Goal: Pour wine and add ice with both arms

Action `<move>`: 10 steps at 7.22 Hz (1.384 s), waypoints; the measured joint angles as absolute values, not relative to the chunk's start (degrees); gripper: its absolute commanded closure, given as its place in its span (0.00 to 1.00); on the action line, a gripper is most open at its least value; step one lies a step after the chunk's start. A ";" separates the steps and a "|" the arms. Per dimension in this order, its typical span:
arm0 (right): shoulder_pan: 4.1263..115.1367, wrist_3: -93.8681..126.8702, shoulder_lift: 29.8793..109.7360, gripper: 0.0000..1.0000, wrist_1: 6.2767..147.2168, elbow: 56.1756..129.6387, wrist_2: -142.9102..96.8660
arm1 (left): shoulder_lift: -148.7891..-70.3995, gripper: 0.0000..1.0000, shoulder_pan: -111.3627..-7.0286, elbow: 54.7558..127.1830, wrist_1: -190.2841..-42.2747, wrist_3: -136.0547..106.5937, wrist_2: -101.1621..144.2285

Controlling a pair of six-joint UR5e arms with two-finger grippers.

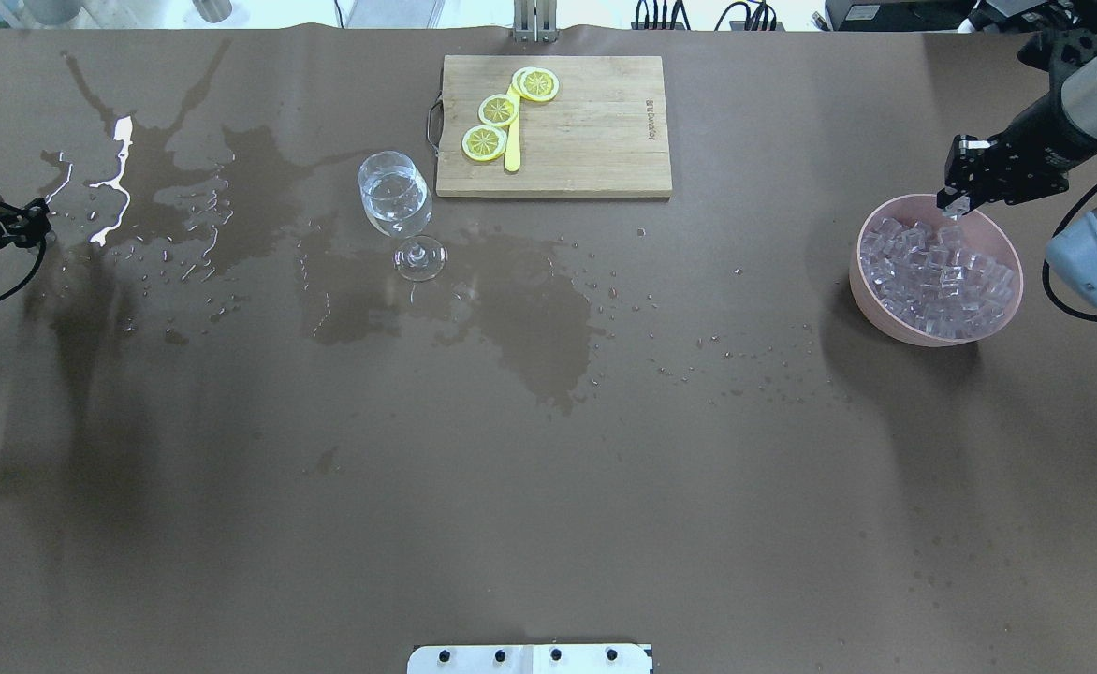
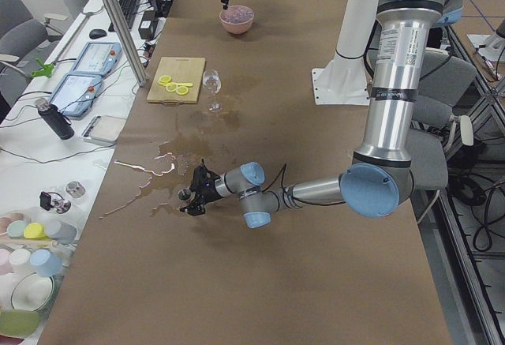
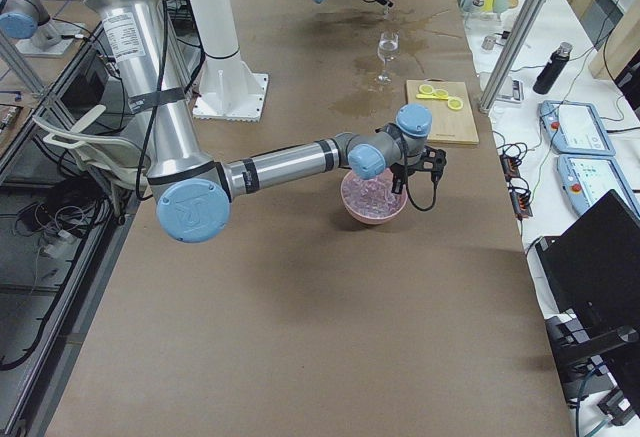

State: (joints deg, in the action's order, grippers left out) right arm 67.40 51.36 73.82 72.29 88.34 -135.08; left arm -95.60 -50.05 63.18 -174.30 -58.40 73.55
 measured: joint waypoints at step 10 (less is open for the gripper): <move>72.37 42.25 68.25 0.88 84.74 93.61 -132.86 | -95.77 0.57 -51.12 62.45 -175.17 -58.18 74.56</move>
